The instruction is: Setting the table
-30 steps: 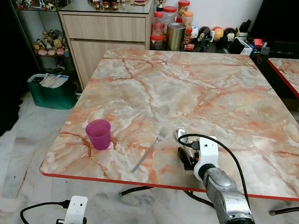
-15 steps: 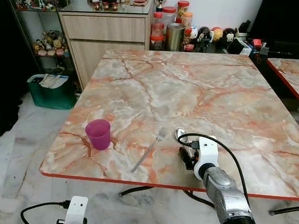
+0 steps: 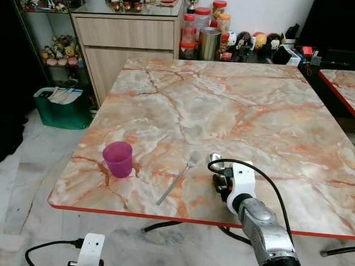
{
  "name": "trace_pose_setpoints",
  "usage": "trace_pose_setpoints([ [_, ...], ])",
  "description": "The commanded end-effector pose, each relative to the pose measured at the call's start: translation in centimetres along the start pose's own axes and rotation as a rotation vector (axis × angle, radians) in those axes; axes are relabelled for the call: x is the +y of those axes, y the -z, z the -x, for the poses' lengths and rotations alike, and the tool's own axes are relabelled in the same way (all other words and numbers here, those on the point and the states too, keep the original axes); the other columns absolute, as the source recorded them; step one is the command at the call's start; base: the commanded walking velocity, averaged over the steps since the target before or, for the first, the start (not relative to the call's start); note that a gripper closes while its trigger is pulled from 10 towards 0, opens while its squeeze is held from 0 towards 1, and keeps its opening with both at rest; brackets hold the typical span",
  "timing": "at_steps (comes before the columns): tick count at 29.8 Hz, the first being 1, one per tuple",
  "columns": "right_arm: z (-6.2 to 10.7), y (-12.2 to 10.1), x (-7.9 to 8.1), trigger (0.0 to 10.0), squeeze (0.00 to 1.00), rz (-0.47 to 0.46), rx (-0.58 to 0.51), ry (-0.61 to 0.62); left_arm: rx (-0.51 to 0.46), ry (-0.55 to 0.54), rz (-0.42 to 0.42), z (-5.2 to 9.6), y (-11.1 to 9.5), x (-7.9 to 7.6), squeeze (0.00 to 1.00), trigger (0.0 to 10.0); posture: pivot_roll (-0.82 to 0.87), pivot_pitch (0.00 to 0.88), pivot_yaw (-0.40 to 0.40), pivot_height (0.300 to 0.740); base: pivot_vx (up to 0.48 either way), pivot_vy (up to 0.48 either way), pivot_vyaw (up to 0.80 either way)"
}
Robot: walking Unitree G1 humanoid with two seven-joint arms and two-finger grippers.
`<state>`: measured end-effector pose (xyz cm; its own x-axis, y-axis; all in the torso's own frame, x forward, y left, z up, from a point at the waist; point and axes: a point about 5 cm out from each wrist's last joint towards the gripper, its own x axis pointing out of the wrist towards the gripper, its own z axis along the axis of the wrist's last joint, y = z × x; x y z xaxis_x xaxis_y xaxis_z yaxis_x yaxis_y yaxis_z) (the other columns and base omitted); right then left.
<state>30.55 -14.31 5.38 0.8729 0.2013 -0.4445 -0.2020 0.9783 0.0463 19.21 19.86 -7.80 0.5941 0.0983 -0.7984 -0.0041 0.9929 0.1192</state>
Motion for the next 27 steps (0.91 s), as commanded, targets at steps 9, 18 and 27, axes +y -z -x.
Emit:
trace_pose_setpoints([
  [9,-0.08,-0.12,0.61,0.0,0.00,0.010,-0.001,-0.023,0.022,0.030,0.010,0.05,0.46,-0.41,0.00,10.0,-0.07,0.000,0.016,0.728,0.000,0.000,0.00],
  [18,-0.14,-0.14,0.54,0.0,0.00,0.009,-0.004,-0.023,0.026,0.040,0.010,0.05,0.51,-0.56,0.00,10.0,-0.07,0.000,0.015,0.728,0.000,0.000,0.00],
  [27,-0.19,-0.71,0.38,0.0,0.00,0.007,-0.047,0.004,0.021,0.037,0.009,0.04,0.43,-0.52,0.00,10.0,-0.07,0.000,0.018,0.728,0.000,0.000,0.00],
])
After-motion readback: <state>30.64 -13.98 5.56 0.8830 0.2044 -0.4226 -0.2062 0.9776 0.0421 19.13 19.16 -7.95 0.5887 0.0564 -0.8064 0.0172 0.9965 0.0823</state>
